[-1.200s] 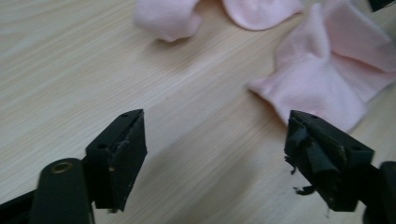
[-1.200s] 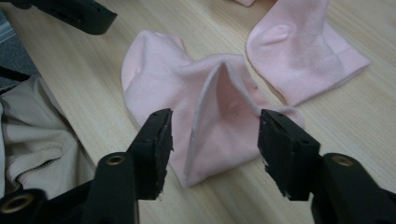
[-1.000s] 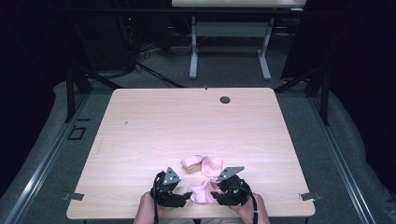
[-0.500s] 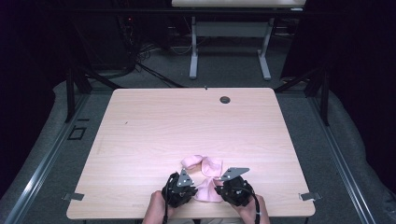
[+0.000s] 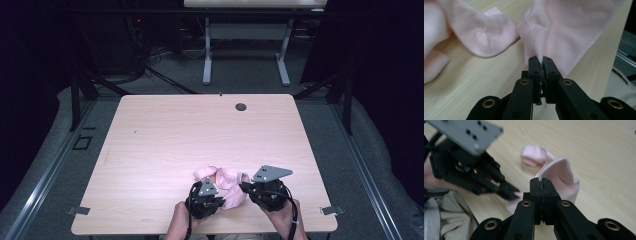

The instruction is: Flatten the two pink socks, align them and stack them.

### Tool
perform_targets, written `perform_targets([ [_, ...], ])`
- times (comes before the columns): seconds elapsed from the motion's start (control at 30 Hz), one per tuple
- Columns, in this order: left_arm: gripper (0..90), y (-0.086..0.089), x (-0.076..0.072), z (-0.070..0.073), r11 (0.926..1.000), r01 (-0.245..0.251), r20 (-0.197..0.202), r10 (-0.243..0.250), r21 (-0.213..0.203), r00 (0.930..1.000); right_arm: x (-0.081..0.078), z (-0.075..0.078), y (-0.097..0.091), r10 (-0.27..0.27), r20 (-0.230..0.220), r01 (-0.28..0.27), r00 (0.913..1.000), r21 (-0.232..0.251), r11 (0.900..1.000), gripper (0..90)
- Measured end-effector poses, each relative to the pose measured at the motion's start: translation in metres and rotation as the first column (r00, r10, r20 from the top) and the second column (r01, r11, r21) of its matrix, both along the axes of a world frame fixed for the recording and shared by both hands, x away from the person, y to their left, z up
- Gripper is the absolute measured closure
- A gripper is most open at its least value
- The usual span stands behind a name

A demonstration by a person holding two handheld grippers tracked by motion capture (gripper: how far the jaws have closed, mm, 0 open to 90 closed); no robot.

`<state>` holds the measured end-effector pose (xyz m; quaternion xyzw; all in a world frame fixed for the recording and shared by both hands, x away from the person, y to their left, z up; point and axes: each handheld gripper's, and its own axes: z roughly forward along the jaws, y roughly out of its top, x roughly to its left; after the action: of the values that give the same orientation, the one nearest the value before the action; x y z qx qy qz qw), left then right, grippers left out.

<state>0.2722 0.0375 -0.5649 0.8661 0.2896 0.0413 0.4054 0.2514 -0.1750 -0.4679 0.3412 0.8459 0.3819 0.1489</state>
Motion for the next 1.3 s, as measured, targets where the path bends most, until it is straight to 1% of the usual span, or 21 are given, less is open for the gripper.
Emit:
perform_targets([
  [0.13, 85.0, -0.009, -0.004, -0.005, 0.9987, 0.033, -0.045, -0.035, -0.040, 0.9984, 0.009, 0.013, 0.016, 0.044, 0.029, -0.044, 0.9986, -0.007, 0.9990, 88.4],
  [0.23, 76.3, 0.000, -0.010, -0.005, 0.9974, 0.037, -0.075, -0.041, -0.062, 0.9963, 0.020, 0.013, 0.033, 0.094, 0.016, -0.094, 0.9954, -0.025, 0.9953, 88.4],
  [0.3, 66.7, 0.012, -0.016, -0.003, 0.9975, 0.014, -0.078, -0.020, -0.070, 0.9968, 0.027, 0.008, 0.045, 0.132, -0.006, -0.132, 0.9913, -0.027, 0.9909, 88.3],
  [0.33, 63.0, 0.026, -0.022, 0.000, 0.9970, -0.013, -0.077, 0.007, -0.076, 0.9970, 0.031, 0.004, 0.051, 0.145, -0.017, -0.146, 0.9893, -0.029, 0.9889, 88.3],
  [0.37, 57.3, 0.032, -0.024, 0.001, 0.9968, -0.019, -0.075, 0.013, -0.077, 0.9971, 0.036, -0.004, 0.062, 0.171, -0.044, -0.172, 0.9843, -0.018, 0.9850, 88.2],
  [0.5, 49.7, 0.062, -0.035, 0.004, 0.9952, -0.065, -0.076, 0.060, -0.073, 0.9954, 0.042, -0.021, 0.080, 0.218, -0.100, -0.222, 0.9708, -0.032, 0.9745, 88.0],
  [0.6, 46.9, 0.087, -0.040, 0.007, 0.9905, -0.120, -0.092, 0.114, -0.067, 0.9893, 0.043, -0.035, 0.091, 0.242, -0.144, -0.249, 0.9595, -0.033, 0.9679, 86.3],
  [0.63, 46.6, 0.095, -0.040, 0.008, 0.9876, -0.141, -0.091, 0.134, -0.070, 0.9868, 0.042, -0.039, 0.093, 0.249, -0.156, -0.256, 0.9557, -0.026, 0.9662, 82.9],
  [0.7, 44.8, 0.110, -0.036, 0.010, 0.9794, -0.185, -0.096, 0.177, -0.082, 0.9795, 0.041, -0.045, 0.097, 0.275, -0.188, -0.283, 0.9428, -0.014, 0.9591, 66.3],
  [0.73, 44.1, 0.114, -0.035, 0.012, 0.9765, -0.197, -0.095, 0.189, -0.086, 0.9774, 0.040, -0.048, 0.098, 0.292, -0.198, -0.298, 0.9358, -0.004, 0.9544, 62.5],
  [0.77, 44.2, 0.119, -0.033, 0.013, 0.9724, -0.217, -0.095, 0.208, -0.087, 0.9734, 0.040, -0.049, 0.098, 0.296, -0.198, -0.301, 0.9345, 0.005, 0.9536, 57.4],
  [0.83, 42.9, 0.126, -0.028, 0.015, 0.9647, -0.247, -0.103, 0.237, -0.093, 0.9661, 0.037, -0.047, 0.092, 0.292, -0.188, -0.292, 0.9378, 0.025, 0.9560, 49.1],
  [0.9, 42.6, 0.128, -0.024, 0.017, 0.9572, -0.276, -0.103, 0.267, -0.086, 0.9582, 0.035, -0.041, 0.079, 0.268, -0.164, -0.265, 0.9494, 0.040, 0.9635, 47.0],
  [0.93, 42.7, 0.128, -0.022, 0.017, 0.9533, -0.290, -0.107, 0.281, -0.083, 0.9537, 0.034, -0.038, 0.072, 0.243, -0.151, -0.238, 0.9582, 0.048, 0.9700, 47.2],
  [0.97, 42.9, 0.125, -0.018, 0.017, 0.9531, -0.295, -0.104, 0.288, -0.066, 0.9520, 0.034, -0.036, 0.063, 0.211, -0.141, -0.207, 0.9673, 0.039, 0.9775, 47.2],
  [1.0, 42.9, 0.123, -0.017, 0.017, 0.9507, -0.304, -0.107, 0.297, -0.059, 0.9488, 0.034, -0.035, 0.053, 0.158, -0.136, -0.156, 0.9780, 0.024, 0.9874, 47.8],
  [1.07, 43.2, 0.115, -0.012, 0.016, 0.9511, -0.307, -0.099, 0.303, -0.029, 0.9477, 0.035, -0.037, 0.041, 0.084, -0.138, -0.086, 0.9869, -0.014, 0.9962, 49.6],
  [1.1, 43.2, 0.111, -0.009, 0.015, 0.9523, -0.305, -0.096, 0.302, -0.017, 0.9485, 0.036, -0.040, 0.036, 0.044, -0.142, -0.050, 0.9890, -0.046, 0.9977, 50.7],
  [1.17, 43.2, 0.101, -0.007, 0.014, 0.9556, -0.294, -0.078, 0.295, 0.026, 0.9524, 0.038, -0.051, 0.033, -0.003, -0.163, -0.010, 0.9867, -0.081, 0.9967, 52.1],
  [1.23, 43.3, 0.092, -0.006, 0.013, 0.9533, -0.294, -0.046, 0.298, 0.067, 0.9535, 0.037, -0.062, 0.035, -0.011, -0.198, -0.009, 0.9801, -0.100, 0.9949, 53.2],
  [1.3, 44.0, 0.086, -0.005, 0.012, 0.9525, -0.286, -0.026, 0.290, 0.103, 0.9565, 0.034, -0.073, 0.042, -0.021, -0.206, -0.003, 0.9783, -0.114, 0.9935, 52.8],
])
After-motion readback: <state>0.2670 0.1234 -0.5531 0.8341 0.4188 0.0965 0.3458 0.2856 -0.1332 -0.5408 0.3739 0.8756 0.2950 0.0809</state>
